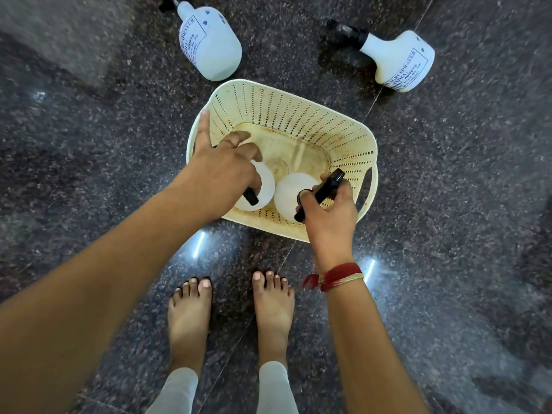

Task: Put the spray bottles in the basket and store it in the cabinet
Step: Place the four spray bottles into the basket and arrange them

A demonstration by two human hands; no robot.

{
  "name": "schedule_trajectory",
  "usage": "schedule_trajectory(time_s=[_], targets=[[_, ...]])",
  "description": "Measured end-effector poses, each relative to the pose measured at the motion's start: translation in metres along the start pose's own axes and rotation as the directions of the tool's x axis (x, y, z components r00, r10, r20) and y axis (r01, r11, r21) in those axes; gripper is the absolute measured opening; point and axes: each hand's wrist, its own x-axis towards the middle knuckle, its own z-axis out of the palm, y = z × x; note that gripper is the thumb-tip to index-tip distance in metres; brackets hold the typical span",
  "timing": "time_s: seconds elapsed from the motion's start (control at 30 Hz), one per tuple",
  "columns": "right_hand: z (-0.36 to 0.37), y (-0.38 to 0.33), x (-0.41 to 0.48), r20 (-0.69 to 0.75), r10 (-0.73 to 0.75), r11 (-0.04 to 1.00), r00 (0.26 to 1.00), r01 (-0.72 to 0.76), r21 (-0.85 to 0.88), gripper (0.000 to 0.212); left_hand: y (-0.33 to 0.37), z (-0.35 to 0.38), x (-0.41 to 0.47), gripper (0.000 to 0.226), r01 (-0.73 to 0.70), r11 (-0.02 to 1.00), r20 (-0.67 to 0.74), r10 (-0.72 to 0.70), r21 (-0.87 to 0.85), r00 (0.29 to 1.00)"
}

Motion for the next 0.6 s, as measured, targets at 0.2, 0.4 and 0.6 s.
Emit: schedule_trajectory(time_s=[0.2, 0.4, 0.6], targets=[[0.003, -0.005, 0.002, -0.017, 0.118, 0.985, 0.993, -0.115, 0.13, 0.023, -0.006, -0.001, 0.004, 0.022, -0.27, 0.96, -0.009, 0.272, 0.067, 0.962], [0.01, 0.002, -0.002, -0.018, 0.151, 0.984, 0.988, -0.148, 0.101, 0.016, 0.008, 0.012, -0.021, 0.053, -0.046, 0.857, -0.351, -0.161, -0.514, 0.922], [0.003, 0.005, -0.008, -0.076, 0.007, 0.963, 0.997, -0.027, -0.269, 0.04, 0.044, 0.031, -0.03, 0.05, 0.367, 0.671, 0.0, -0.48, -0.644, 0.877]])
